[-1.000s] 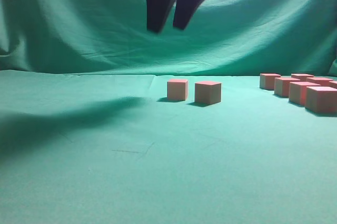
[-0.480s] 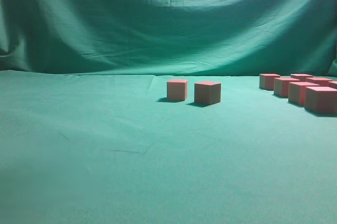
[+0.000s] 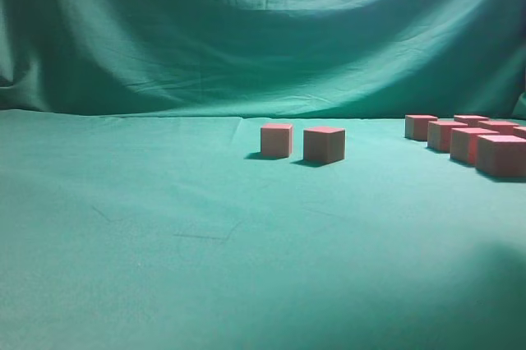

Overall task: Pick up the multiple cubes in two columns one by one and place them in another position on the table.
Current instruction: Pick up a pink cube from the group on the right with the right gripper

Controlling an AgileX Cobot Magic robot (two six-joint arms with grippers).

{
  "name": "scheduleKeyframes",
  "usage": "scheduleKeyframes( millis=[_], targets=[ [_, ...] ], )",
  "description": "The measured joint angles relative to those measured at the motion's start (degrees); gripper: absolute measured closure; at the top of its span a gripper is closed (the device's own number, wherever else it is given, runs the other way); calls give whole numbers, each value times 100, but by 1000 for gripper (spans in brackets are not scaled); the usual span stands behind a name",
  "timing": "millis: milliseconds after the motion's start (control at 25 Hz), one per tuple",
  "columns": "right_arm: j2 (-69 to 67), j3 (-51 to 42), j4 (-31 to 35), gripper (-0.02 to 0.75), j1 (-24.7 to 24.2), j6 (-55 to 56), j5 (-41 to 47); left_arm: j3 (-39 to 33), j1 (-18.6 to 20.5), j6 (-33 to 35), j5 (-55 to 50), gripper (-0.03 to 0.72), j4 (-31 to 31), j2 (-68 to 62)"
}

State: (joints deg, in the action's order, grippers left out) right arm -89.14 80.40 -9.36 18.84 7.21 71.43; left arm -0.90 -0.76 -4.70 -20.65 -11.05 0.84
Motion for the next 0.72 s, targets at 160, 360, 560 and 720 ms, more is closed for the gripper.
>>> scheduleKeyframes(
  millis=[160, 360, 560, 720],
  targets=[
    [0, -1245, 430, 150, -416, 154, -731, 0, 0, 0, 0, 688, 0, 0],
    [-114, -1889, 910, 150, -483, 177, -1885, 0, 0, 0, 0, 688, 0, 0],
    [-634, -1898, 943, 150, -483, 177, -2407, 0, 0, 0, 0, 688, 0, 0],
    [-977, -1898, 943, 150, -483, 114, -2833, 0, 0, 0, 0, 688, 0, 0]
  ],
)
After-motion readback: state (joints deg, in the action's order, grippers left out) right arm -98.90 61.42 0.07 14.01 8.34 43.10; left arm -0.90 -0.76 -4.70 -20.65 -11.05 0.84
